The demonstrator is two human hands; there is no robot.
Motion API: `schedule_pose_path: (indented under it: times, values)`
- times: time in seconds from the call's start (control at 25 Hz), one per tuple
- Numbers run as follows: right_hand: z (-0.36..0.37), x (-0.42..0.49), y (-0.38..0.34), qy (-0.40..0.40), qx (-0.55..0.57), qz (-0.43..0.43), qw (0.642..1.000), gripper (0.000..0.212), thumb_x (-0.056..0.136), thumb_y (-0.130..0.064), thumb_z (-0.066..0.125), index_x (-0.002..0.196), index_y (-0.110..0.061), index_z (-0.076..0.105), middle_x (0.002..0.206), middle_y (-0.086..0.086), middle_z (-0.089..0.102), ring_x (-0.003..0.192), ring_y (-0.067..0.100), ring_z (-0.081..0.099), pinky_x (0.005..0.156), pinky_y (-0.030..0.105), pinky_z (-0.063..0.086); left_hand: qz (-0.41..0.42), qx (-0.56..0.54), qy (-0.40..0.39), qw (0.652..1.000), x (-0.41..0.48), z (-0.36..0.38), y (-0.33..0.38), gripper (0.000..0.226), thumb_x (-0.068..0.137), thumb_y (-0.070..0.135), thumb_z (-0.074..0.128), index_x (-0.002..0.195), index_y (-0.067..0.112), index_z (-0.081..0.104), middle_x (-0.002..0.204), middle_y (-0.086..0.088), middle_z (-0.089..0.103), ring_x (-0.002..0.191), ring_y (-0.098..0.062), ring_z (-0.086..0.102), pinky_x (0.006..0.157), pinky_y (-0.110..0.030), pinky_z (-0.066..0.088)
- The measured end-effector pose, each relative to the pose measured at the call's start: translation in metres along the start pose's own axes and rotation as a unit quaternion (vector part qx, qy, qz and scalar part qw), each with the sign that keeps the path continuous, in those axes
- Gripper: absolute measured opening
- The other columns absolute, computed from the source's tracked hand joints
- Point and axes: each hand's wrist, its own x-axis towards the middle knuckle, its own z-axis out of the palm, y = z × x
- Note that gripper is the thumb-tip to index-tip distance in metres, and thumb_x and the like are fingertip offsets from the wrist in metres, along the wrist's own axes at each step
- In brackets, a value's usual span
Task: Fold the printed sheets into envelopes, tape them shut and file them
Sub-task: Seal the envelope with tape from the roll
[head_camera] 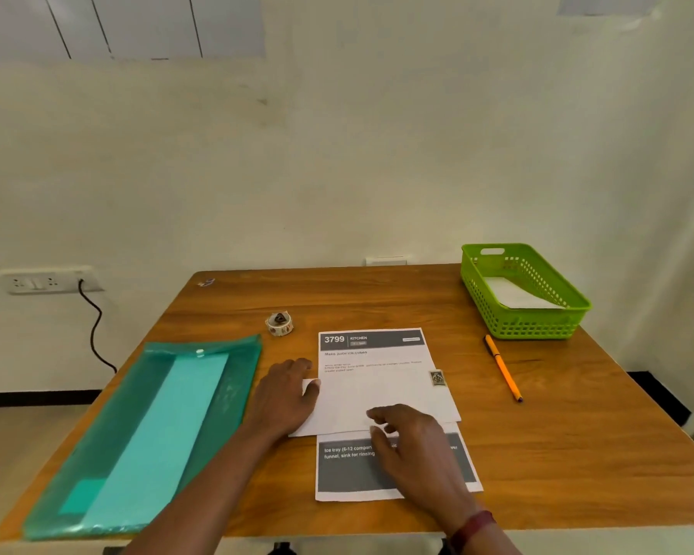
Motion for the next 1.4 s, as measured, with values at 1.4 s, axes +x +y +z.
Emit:
schedule_pose_path:
  times: [1.4]
  values:
    - [0.020, -0.007, -0.010, 0.140, 0.218, 0.215, 0.941, 0.027, 0.093, -0.041, 0.058, 0.109, -0.023, 0.070, 0.073, -0.019, 0.068, 0.071, 0.002, 0.064, 0.061, 0.010, 0.047, -0.130, -0.446, 0.016, 0.886, 0.009, -0.031, 0.048, 0.019, 0.096, 0.028, 0.062, 0.088, 0.010, 0.064, 0.081, -0.008, 0.069, 0.072, -0.020, 0.062, 0.050, -0.030, 0.049]
